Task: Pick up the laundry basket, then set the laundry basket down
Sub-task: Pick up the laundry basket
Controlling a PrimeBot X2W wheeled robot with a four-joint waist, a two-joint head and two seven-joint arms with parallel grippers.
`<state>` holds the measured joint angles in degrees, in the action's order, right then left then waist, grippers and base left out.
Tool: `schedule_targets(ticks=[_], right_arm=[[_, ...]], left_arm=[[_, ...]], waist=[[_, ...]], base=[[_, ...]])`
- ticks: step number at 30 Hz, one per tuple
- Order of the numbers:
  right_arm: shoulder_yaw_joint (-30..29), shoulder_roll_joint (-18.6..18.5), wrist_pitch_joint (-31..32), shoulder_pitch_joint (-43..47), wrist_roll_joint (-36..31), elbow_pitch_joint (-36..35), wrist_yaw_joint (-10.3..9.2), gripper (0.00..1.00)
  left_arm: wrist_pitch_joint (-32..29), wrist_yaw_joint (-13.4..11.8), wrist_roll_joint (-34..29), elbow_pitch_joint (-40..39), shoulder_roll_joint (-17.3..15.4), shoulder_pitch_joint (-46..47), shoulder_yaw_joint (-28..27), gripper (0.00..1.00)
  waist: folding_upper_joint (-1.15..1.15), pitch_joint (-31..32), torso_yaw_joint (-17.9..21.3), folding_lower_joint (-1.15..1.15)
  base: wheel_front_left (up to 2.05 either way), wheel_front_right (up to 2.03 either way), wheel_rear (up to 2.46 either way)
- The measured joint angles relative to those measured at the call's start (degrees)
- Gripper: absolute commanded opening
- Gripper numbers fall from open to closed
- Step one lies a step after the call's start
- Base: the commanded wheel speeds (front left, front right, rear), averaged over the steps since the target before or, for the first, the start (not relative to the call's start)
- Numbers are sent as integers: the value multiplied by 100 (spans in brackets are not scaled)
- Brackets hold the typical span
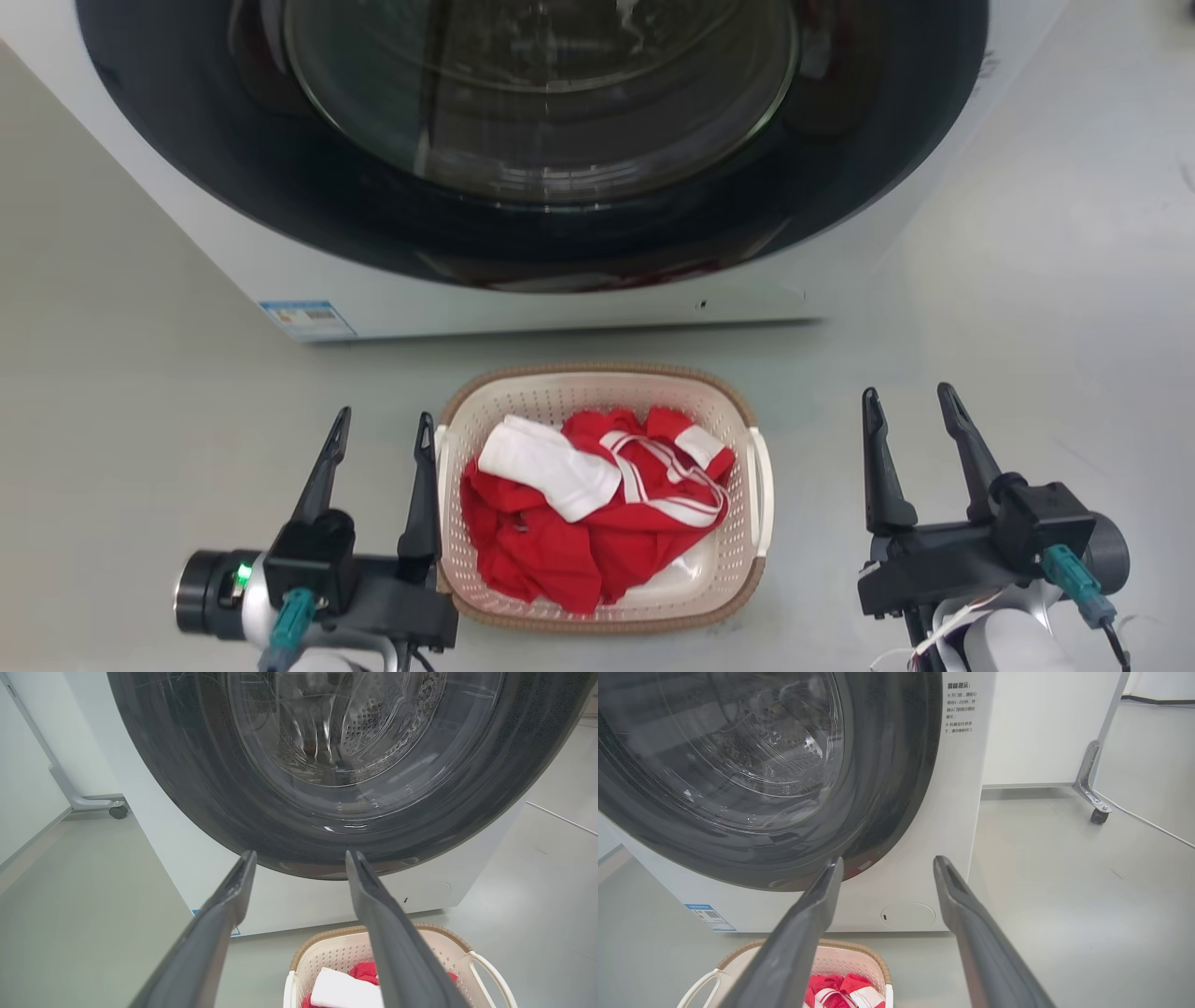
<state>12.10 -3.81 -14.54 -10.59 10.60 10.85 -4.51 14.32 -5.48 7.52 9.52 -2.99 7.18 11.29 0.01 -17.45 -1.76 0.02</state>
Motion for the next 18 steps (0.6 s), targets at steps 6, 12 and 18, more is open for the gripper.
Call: schedule_targets(ticks=[6,12,18], right_arm=[[-76,-4,0,-313,1,268,26,100],[-204,-19,0,-672,4,594,26,100],[-343,-27,-1,-1077,58,940,24,100]], left_arm=[[0,97,51,553,31,534,23,100],[0,151,199,1103,51,1079,68,100],[0,152,301,1572,76,1638,258,100]], waist=[[0,-504,-51,0],[0,-1012,-127,-1],[1,-1523,-218,-1]], base=[[0,0,0],[0,0,0],[0,0,0]])
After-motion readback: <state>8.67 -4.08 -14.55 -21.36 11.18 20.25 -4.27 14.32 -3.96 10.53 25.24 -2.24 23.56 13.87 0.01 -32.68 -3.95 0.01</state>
